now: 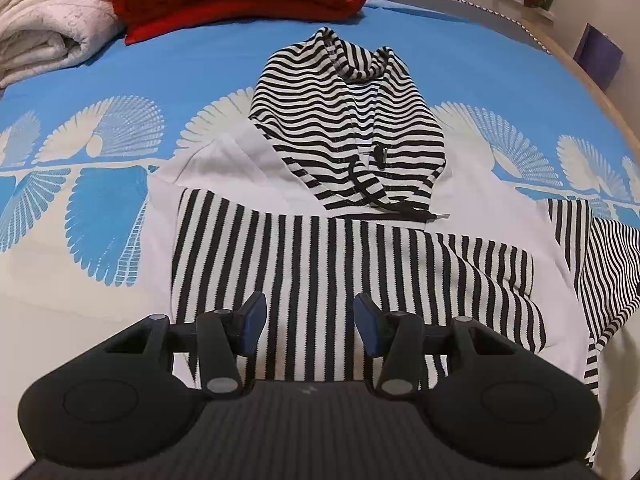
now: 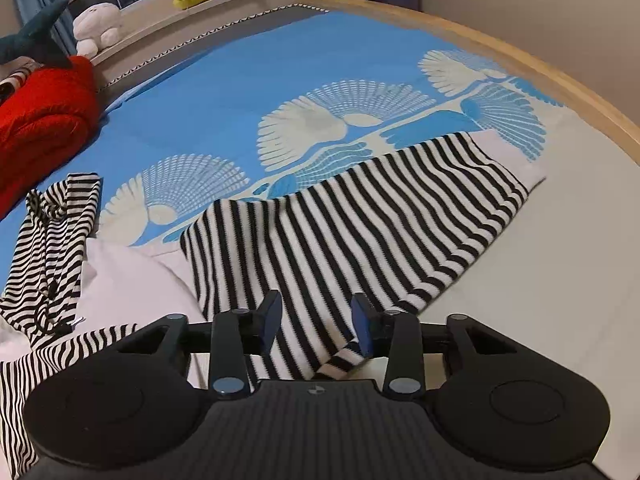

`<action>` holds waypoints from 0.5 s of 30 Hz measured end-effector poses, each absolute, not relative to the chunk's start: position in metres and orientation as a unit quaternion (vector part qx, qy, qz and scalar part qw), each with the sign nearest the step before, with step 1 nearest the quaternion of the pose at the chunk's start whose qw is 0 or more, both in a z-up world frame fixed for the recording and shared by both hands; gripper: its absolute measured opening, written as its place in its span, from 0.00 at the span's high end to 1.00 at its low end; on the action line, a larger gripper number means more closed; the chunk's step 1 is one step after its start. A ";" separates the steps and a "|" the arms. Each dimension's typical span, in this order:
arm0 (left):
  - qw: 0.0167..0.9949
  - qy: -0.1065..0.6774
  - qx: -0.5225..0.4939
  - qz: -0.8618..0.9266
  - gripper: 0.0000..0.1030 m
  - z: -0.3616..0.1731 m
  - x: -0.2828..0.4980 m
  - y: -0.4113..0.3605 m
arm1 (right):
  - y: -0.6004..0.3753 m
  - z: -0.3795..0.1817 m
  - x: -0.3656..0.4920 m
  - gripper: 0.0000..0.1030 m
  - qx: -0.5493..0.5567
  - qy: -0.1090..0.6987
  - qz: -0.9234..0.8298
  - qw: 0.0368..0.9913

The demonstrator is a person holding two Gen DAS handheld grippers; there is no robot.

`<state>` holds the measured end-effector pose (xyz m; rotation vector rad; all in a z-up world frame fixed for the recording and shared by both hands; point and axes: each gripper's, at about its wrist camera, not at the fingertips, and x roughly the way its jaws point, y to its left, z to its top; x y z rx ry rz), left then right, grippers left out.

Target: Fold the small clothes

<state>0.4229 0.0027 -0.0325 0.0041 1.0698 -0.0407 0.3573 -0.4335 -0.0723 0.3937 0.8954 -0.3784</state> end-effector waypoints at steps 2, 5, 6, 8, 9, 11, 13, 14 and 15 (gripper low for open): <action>0.860 0.510 0.001 -0.020 0.48 -0.033 0.423 0.002 | -0.438 -0.072 0.356 0.66 0.185 0.423 -0.184 0.868; 0.860 0.509 0.000 -0.020 0.48 -0.032 0.423 0.003 | -0.449 -0.073 0.356 0.67 0.189 0.420 -0.200 0.865; 0.861 0.509 0.002 -0.020 0.48 -0.032 0.423 0.003 | -0.456 -0.073 0.357 0.67 0.198 0.418 -0.203 0.863; 0.861 0.509 0.006 -0.019 0.48 -0.032 0.423 0.004 | -0.472 -0.072 0.356 0.67 0.214 0.409 -0.212 0.862; 0.861 0.509 0.007 -0.019 0.48 -0.032 0.423 0.005 | -0.480 -0.071 0.355 0.67 0.218 0.403 -0.221 0.861; 0.860 0.510 0.008 -0.017 0.48 -0.033 0.423 0.007 | -0.503 -0.071 0.351 0.67 0.237 0.390 -0.245 0.856; 0.860 0.510 0.007 -0.015 0.48 -0.032 0.423 0.009 | -0.533 -0.075 0.345 0.66 0.265 0.379 -0.279 0.841; 0.861 0.509 0.007 -0.014 0.48 -0.032 0.423 0.010 | -0.543 -0.078 0.342 0.66 0.274 0.375 -0.294 0.835; 0.861 0.509 0.007 -0.013 0.48 -0.031 0.424 0.011 | -0.555 -0.084 0.339 0.66 0.282 0.370 -0.318 0.826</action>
